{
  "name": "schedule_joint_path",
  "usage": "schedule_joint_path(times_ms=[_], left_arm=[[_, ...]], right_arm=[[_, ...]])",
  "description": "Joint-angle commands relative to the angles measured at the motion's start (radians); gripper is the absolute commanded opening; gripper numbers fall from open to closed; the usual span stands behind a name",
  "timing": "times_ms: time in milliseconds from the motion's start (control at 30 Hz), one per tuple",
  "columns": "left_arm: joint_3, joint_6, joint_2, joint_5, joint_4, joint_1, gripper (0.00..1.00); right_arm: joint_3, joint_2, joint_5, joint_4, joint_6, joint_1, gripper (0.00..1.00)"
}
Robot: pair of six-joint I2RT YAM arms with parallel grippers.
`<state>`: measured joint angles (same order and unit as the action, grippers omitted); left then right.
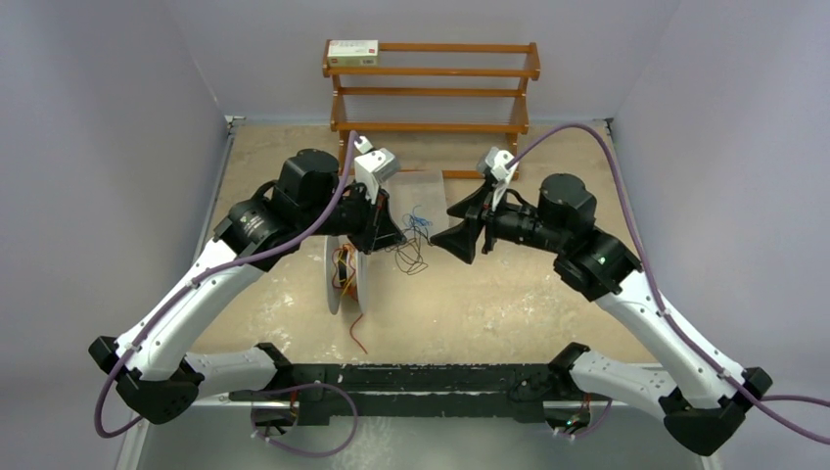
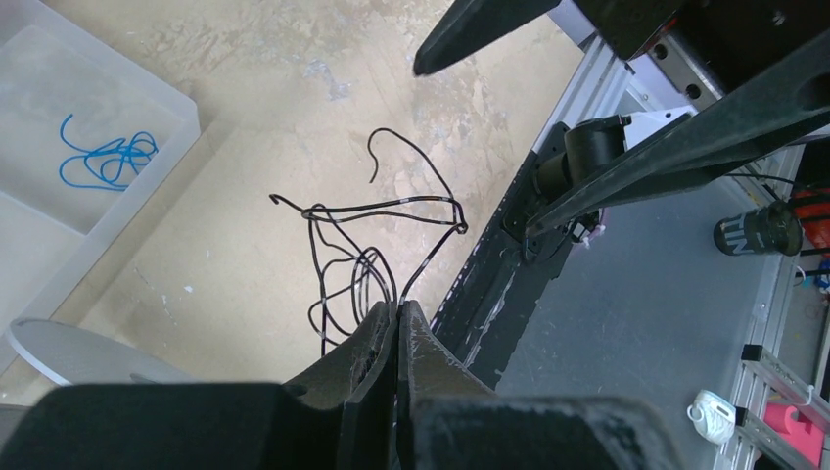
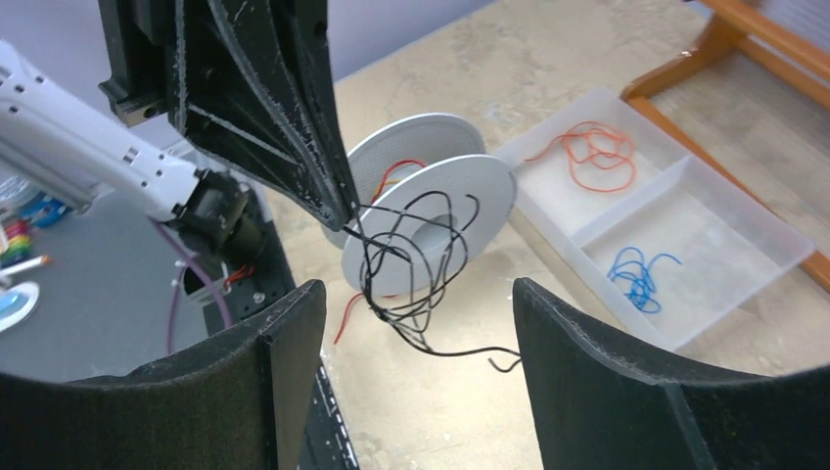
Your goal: Wrap the cables
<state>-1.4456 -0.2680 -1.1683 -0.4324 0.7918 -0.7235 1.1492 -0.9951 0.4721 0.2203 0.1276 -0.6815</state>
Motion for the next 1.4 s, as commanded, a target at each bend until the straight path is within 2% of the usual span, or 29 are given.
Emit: schedule_joint_path(times_ms=[0, 200, 433, 533, 733, 1133, 1200, 1367], left_arm=[[-0.040, 0.007, -0.001, -0.017, -0.011, -0.007, 0.00], [-0.033, -0.009, -0.036, 0.039, 0.044, -0.027, 0.00], [-0.025, -0.020, -0.037, 0.073, 0.054, -0.056, 0.00], [-0.027, -0.019, -0.035, 0.077, 0.055, -0.057, 0.00], [-0.025, -0.013, -0.036, 0.085, 0.057, -0.058, 0.00], [-0.030, 0.009, -0.033, 0.103, 0.069, -0.060, 0.00], [-0.032, 0.011, -0.032, 0.102, 0.071, -0.060, 0.00], [-0.029, 0.016, -0.022, 0.103, 0.070, -0.060, 0.00]], right_arm=[[0.015, 0.050, -0.111, 0.009, 0.037, -0.004, 0.73], [0.043, 0.060, -0.096, -0.002, 0.057, -0.004, 0.71], [0.034, -0.017, -0.072, -0.045, 0.116, -0.004, 0.49], [0.034, -0.057, -0.046, -0.050, 0.133, -0.005, 0.44], [0.020, -0.088, -0.007, -0.096, 0.175, -0.021, 0.44], [0.020, -0.154, -0.053, -0.083, 0.205, -0.069, 0.41], [0.018, -0.164, -0.058, -0.079, 0.206, -0.073, 0.37], [0.015, -0.169, -0.071, -0.075, 0.208, -0.078, 0.18]])
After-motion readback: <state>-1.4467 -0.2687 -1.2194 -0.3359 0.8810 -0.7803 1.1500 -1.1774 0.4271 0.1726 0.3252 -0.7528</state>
